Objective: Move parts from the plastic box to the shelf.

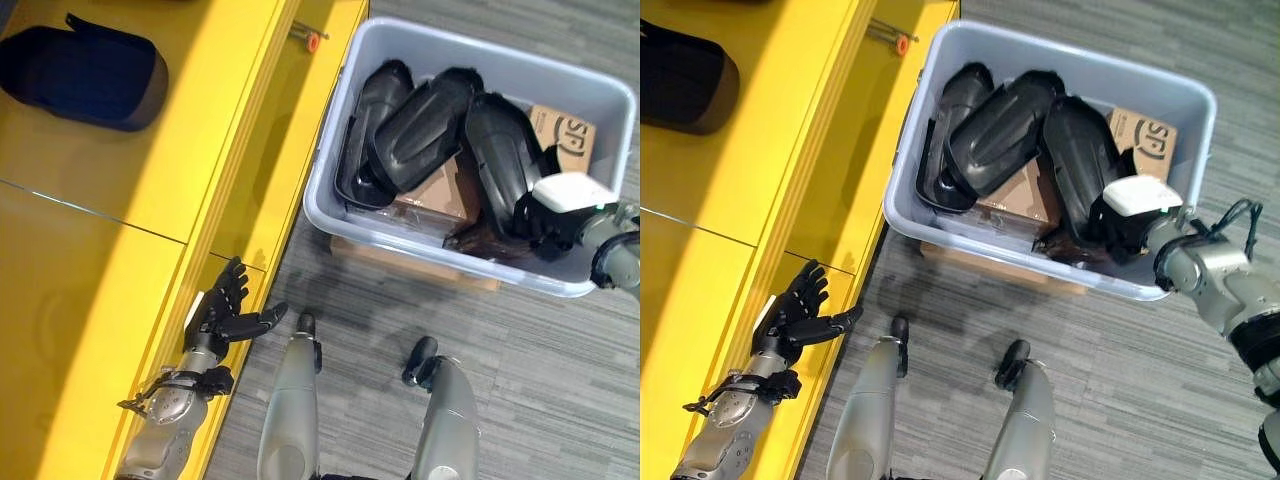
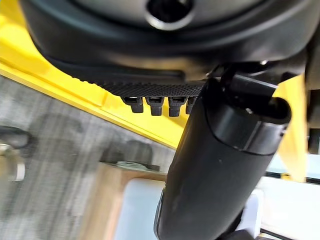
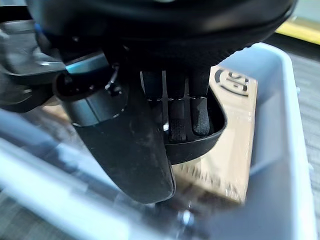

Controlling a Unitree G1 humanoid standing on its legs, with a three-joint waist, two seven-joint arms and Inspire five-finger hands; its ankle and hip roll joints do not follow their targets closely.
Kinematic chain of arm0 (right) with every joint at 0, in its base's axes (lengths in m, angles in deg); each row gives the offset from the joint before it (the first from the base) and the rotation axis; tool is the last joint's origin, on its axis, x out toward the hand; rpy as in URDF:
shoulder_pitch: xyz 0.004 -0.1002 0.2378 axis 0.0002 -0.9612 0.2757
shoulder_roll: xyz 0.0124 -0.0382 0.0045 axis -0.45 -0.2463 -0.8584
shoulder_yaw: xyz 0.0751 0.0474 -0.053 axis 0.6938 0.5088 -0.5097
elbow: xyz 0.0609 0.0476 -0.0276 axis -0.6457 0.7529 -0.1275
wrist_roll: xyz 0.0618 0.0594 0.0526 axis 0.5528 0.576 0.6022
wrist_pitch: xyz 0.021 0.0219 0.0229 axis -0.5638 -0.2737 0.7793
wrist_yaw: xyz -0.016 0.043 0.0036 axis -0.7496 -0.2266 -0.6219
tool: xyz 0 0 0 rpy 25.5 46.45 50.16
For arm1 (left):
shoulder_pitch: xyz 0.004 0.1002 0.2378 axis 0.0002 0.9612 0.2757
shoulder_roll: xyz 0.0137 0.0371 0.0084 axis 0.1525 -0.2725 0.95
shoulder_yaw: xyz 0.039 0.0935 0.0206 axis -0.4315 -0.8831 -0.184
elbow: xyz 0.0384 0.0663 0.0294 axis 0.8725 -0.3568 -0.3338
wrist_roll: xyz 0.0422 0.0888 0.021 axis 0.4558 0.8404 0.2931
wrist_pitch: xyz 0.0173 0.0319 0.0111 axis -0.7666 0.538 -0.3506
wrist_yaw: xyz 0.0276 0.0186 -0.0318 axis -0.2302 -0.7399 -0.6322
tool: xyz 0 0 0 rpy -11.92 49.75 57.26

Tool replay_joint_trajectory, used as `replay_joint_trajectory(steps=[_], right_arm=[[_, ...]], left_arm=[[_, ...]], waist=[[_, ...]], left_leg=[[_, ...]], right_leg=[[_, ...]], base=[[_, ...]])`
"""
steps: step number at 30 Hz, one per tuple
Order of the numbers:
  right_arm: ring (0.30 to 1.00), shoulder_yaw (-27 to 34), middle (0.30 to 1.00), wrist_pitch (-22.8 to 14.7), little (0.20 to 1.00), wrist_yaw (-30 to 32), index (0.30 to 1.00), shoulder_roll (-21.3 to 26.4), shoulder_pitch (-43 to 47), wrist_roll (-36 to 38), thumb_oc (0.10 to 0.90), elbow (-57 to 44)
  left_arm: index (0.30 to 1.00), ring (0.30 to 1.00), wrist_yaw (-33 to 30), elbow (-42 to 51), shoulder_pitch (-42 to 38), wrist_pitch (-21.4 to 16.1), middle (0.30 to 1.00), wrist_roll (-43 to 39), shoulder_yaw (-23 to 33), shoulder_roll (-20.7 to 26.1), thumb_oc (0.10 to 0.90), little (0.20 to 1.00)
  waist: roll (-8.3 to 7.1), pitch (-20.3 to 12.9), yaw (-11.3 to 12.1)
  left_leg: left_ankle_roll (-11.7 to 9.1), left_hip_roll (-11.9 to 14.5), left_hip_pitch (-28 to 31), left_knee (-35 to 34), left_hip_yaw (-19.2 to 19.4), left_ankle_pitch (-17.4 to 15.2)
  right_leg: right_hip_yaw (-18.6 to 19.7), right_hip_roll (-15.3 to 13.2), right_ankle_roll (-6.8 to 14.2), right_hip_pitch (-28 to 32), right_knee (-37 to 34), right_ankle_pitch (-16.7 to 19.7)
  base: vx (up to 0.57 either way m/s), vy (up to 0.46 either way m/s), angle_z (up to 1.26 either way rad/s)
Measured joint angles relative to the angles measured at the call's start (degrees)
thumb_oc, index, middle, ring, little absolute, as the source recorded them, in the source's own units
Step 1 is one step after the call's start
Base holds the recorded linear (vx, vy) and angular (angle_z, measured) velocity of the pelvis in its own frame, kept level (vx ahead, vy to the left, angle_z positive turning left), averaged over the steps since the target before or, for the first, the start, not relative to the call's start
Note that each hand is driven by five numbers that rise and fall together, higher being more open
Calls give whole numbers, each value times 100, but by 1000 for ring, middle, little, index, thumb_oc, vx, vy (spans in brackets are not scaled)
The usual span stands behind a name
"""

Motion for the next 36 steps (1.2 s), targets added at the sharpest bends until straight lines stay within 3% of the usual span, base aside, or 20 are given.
replay_joint_trajectory(steps=[2,4,6,13,21,27,36], right_arm=[[300,31,300,-32,300,-39,300,-9,-125,1,400,-29],[300,264,300,-74,300,-121,300,-7,-423,3,400,-222],[300,529,300,-93,300,-136,300,-3,-544,3,400,-436],[300,1120,300,-109,300,-190,300,68,-693,7,400,-917],[300,1189,300,-300,300,-260,300,112,-721,6,400,-1389],[300,1450,300,-336,300,-289,300,113,-1212,4,400,-1590],[300,1506,300,-262,300,-406,300,53,-1227,3,400,-1498]], left_arm=[[1000,1000,46,-9,45,33,1000,-2,130,3,900,1000],[1000,1000,67,-84,104,84,1000,2,182,11,900,1000],[1000,1000,103,-100,201,107,1000,3,322,20,900,1000],[1000,1000,189,-161,204,222,1000,25,397,-14,900,1000],[1000,1000,319,-166,636,258,1000,65,456,-56,900,1000],[1000,1000,419,-255,905,416,1000,286,627,-484,900,1000],[1000,1000,406,-316,920,479,1000,288,613,-799,900,1000]], waist=[[-74,-29,-106],[-122,-54,-99],[-281,-202,-160],[-325,-463,-188],[-359,-1138,-311],[-367,-1740,-365],[-296,-1898,-474]], left_leg=[[4,32,249,-204,38,49],[-47,97,657,-501,39,131],[-63,161,930,-846,144,270],[-121,180,1867,-1738,263,572],[-125,189,2590,-2511,423,761],[-148,179,3224,-3444,720,1080],[-167,184,3566,-3831,865,1238]], right_leg=[[-104,47,-45,286,-261,45],[-120,191,42,703,-647,228],[-165,281,46,963,-1046,398],[-278,420,92,1851,-1893,697],[-382,582,154,2580,-2833,1019],[-338,756,191,3105,-3852,1458],[-245,855,203,3321,-4164,1604]], base=[[128,-7,-3],[63,-2,-13],[151,-1,-18],[84,8,-4],[59,21,-5],[50,31,-15],[3,10,-6]])
